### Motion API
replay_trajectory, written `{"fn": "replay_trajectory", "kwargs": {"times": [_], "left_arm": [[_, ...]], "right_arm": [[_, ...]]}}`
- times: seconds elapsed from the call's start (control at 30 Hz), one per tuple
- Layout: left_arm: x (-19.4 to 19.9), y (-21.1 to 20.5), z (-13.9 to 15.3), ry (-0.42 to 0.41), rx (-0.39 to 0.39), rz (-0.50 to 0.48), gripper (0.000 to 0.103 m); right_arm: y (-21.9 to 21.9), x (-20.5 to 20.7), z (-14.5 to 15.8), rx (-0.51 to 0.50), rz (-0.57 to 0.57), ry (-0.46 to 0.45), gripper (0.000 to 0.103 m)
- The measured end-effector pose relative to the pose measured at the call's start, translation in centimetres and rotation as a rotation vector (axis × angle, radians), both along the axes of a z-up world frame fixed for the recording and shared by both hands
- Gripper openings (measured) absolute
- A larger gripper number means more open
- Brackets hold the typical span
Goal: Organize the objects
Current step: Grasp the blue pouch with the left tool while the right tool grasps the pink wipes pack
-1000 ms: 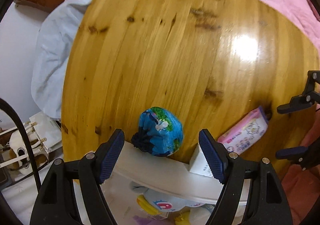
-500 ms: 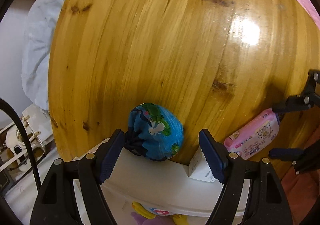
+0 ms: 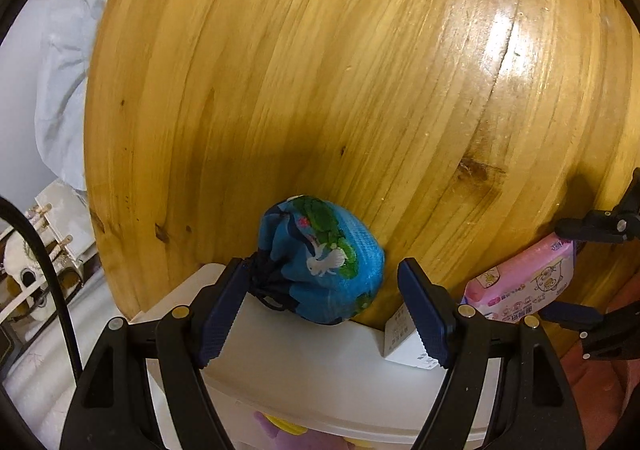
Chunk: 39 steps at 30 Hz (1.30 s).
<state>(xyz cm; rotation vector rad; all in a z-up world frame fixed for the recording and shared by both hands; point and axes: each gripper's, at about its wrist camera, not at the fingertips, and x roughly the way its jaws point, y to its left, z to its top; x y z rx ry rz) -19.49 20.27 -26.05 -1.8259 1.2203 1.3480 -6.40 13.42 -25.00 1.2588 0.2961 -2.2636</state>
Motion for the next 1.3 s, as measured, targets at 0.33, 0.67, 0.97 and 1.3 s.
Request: {"fn": "replay_trajectory", "kwargs": {"times": [0.33, 0.67, 0.97, 1.3], "left_arm": [[-0.3, -0.2, -1.1, 0.003, -0.032, 0.047, 0.073], [0.4, 0.3, -1.3, 0.024, -0.05, 0.05, 0.068], [0.9, 0.4, -0.7, 0.054, -0.032, 0.07, 0.057], [1.5, 2.1, 0.9, 0.076, -0.005, 0.105, 0.046]], "right_arm": [[0.8, -0.3, -0.1, -0.03, -0.013, -0.03, 0.046], [2.1, -0.4, 0.0, -0.092, -0.03, -0.095, 0.045], [3.2, 0.4, 0.3, -0.095, -0.04, -0.139, 0.045], [3.9, 1.2, 0.5, -0.099, -0.057, -0.168, 0.045]]}}
